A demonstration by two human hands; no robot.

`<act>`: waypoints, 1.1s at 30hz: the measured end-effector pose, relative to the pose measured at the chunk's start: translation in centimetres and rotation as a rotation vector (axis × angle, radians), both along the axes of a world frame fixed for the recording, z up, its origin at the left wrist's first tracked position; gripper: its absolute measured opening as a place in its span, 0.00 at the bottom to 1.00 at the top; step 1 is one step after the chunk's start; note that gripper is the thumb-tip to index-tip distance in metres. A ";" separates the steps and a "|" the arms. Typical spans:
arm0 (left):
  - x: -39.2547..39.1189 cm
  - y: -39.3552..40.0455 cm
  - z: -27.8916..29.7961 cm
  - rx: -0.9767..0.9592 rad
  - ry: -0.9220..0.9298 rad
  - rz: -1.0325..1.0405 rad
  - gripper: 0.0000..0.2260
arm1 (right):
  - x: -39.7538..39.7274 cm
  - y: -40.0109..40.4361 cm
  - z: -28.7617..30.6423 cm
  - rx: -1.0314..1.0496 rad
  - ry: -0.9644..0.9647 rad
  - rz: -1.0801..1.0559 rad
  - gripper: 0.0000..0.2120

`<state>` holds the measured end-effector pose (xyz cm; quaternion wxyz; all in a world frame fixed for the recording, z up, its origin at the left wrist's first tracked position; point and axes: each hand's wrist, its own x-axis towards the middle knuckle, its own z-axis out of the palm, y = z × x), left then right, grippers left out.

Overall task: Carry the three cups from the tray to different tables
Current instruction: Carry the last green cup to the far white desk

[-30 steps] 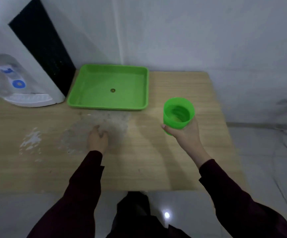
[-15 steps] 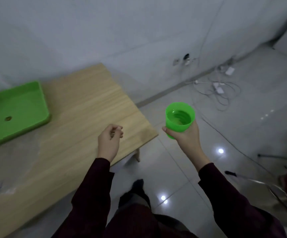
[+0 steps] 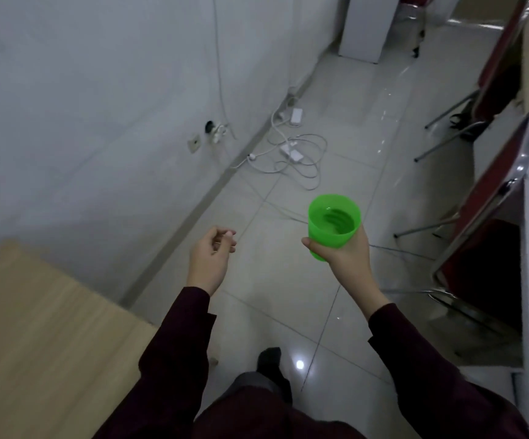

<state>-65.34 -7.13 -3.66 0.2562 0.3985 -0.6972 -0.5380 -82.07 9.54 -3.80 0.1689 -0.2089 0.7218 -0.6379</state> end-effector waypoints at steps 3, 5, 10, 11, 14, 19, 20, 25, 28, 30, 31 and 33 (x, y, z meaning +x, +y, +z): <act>-4.4 -2.5 0.2 -0.017 -0.006 -0.076 0.09 | -3.2 -1.6 0.3 -0.011 -0.004 -0.066 0.33; -8.1 -4.4 0.2 -0.027 -0.015 -0.144 0.08 | -6.0 -2.8 0.4 -0.009 0.000 -0.133 0.34; -16.4 -7.5 0.1 -0.036 -0.038 -0.241 0.06 | -13.2 -4.8 0.5 -0.013 0.008 -0.265 0.34; -18.2 -8.0 0.0 -0.034 -0.043 -0.260 0.06 | -14.7 -5.0 0.4 -0.018 0.004 -0.285 0.34; -24.1 -9.4 -0.3 -0.048 -0.046 -0.314 0.06 | -19.6 -5.3 0.2 -0.029 0.003 -0.345 0.34; -35.1 -10.2 0.0 -0.045 -0.040 -0.336 0.08 | -29.0 -5.1 -0.6 -0.017 0.000 -0.376 0.33; -37.4 -10.2 0.2 -0.039 -0.037 -0.336 0.07 | -31.0 -5.1 -0.6 -0.009 -0.005 -0.373 0.33; -48.1 -10.2 1.7 -0.038 -0.012 -0.325 0.06 | -41.0 -5.3 0.1 -0.007 -0.031 -0.370 0.34; -53.8 -10.9 2.1 -0.046 -0.016 -0.322 0.07 | -47.1 -5.7 0.4 -0.011 -0.013 -0.381 0.33; -57.3 -11.5 2.1 -0.033 -0.016 -0.327 0.07 | -50.8 -6.2 0.5 -0.019 -0.006 -0.403 0.32; -59.0 -11.8 2.1 -0.028 -0.010 -0.331 0.07 | -52.5 -6.6 0.5 -0.026 -0.001 -0.411 0.31; -62.5 -12.7 2.1 -0.030 -0.002 -0.340 0.09 | -56.1 -7.4 0.5 -0.036 0.008 -0.418 0.30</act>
